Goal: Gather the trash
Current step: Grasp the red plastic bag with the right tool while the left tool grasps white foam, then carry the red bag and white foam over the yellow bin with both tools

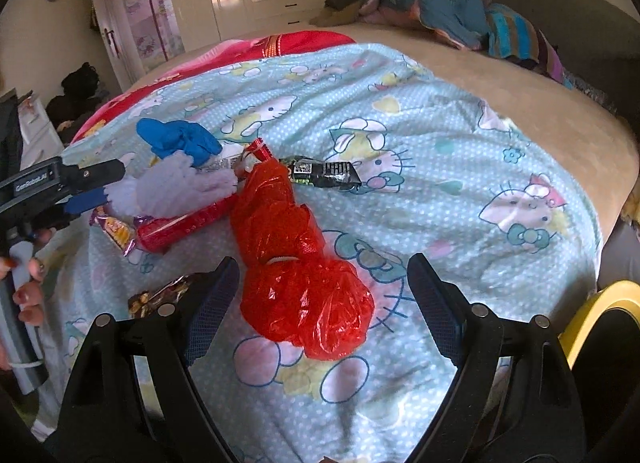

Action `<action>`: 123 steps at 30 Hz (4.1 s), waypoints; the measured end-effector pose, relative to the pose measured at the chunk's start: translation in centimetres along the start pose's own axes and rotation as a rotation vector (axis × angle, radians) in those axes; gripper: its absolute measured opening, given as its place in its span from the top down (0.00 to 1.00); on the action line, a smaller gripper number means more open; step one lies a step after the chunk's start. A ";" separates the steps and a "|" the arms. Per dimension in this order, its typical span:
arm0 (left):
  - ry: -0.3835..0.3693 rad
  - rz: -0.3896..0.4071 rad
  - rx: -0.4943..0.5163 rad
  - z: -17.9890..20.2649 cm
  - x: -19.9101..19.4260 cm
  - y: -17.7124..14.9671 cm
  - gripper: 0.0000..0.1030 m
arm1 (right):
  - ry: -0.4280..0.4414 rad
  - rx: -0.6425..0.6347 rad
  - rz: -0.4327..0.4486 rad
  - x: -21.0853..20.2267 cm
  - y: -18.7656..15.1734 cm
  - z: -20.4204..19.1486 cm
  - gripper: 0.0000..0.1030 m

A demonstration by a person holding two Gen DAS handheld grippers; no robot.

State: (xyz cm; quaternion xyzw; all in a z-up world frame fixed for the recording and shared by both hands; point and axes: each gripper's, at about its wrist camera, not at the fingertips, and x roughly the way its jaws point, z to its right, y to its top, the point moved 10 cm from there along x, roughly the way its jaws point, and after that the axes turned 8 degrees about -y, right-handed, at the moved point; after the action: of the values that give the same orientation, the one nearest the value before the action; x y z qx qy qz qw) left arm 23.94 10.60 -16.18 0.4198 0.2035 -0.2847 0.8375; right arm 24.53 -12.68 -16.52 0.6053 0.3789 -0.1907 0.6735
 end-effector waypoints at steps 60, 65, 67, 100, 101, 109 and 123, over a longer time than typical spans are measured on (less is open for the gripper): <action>-0.189 0.099 0.286 16.1 -8.4 -2.1 0.89 | -0.016 0.193 0.210 -11.5 -0.6 8.0 0.74; -0.203 0.081 0.318 18.0 -7.9 -3.1 0.89 | -0.034 0.220 0.218 -12.3 -0.9 9.6 0.74; -0.206 0.075 0.328 18.6 -7.7 -3.5 0.89 | -0.043 0.235 0.220 -12.5 -1.1 10.4 0.74; -0.275 -0.007 0.491 27.2 -5.3 -9.3 0.89 | -0.162 0.319 0.260 -17.2 -2.2 20.1 0.74; -0.277 -0.011 0.498 27.5 -5.2 -9.6 0.89 | -0.169 0.319 0.258 -17.3 -2.3 20.6 0.74; -0.290 -0.042 0.530 29.6 -3.9 -11.7 0.89 | -0.209 0.331 0.236 -17.8 -4.1 23.5 0.74; -0.312 -0.109 0.618 32.9 -1.7 -16.3 0.89 | -0.242 0.382 0.169 -17.6 -8.2 27.2 0.74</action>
State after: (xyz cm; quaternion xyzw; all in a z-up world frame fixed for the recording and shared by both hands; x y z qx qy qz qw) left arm 15.39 -23.73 -6.20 0.5933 -0.0006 -0.4379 0.6754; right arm 14.99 -43.92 -9.49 0.7239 0.2004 -0.2731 0.6011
